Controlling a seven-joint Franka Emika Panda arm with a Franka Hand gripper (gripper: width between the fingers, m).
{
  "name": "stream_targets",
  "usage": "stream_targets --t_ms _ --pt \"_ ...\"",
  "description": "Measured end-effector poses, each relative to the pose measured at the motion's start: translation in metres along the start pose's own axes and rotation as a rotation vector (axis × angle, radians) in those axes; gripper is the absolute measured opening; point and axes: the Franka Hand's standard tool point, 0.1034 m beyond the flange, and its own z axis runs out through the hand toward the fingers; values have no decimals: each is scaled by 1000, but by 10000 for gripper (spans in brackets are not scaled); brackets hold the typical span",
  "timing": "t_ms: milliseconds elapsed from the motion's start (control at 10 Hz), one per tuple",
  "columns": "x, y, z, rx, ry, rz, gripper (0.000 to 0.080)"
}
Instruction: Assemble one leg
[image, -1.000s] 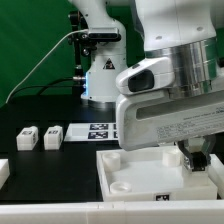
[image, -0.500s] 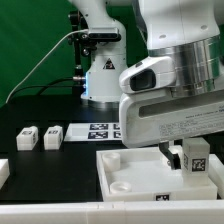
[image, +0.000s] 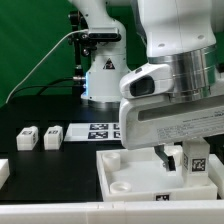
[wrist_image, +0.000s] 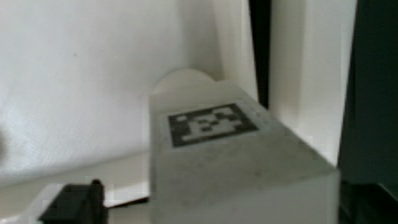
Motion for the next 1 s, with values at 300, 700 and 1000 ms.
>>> stream_targets --t_ms 300,700,1000 --pt "-2 -2 -9 3 3 10 649" --pt "-3 0 -7 3 0 49 425" --pt "-3 0 -7 5 0 309 298"
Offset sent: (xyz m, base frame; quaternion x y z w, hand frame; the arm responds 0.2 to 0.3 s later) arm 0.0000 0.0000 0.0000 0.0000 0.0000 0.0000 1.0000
